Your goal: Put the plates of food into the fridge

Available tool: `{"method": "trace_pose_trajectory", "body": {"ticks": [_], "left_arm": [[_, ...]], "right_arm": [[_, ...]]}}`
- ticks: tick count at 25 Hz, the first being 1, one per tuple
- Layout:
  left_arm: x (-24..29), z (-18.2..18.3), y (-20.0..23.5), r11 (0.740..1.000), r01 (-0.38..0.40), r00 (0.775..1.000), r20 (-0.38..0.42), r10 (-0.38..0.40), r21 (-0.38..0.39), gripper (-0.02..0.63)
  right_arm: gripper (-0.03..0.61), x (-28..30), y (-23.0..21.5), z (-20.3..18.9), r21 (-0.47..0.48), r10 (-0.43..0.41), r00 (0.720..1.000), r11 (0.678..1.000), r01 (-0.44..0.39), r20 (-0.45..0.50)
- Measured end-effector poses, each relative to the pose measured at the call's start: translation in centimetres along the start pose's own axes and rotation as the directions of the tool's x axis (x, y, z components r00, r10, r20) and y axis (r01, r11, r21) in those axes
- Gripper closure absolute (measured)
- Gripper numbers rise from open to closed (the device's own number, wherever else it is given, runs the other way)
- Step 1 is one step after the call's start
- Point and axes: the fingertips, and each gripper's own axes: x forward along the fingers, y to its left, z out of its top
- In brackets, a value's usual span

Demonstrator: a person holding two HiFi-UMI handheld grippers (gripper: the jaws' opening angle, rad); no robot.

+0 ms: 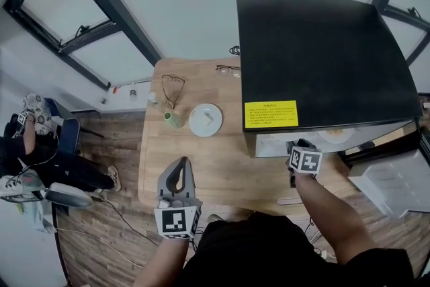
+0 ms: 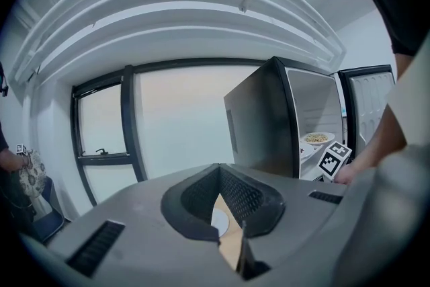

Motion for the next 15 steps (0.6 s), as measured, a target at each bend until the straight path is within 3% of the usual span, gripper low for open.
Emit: {"method": "trace_pose_trajectory", "body": {"ticks": [6,10,15], "left_arm": [[0.0,0.6,-0.2,1.000,0.005,1.000,0.016,-0.005,-0.002,0.611],[0.1,0.5,-0.2,1.000,0.013,1.000,0.009,-0.013,0.024,0.611],[0.4,1.2,-1.4,0.999,0.045,0.998,0.038,-0.045,-0.009,0.611]], "right_arm": [[0.385,-0.3,-0.6,0.4,-0.102,-0.065,0.998,0.992,0.068,0.025],[0.385,-0.9,-1.4,0.9,-0.094,-0.074,0.996,0.993,0.078,0.053],[0.387,-2.7,-1.1,1.9,-0.112,-0.051,0.990,0.991,0.066,0.133]]}}
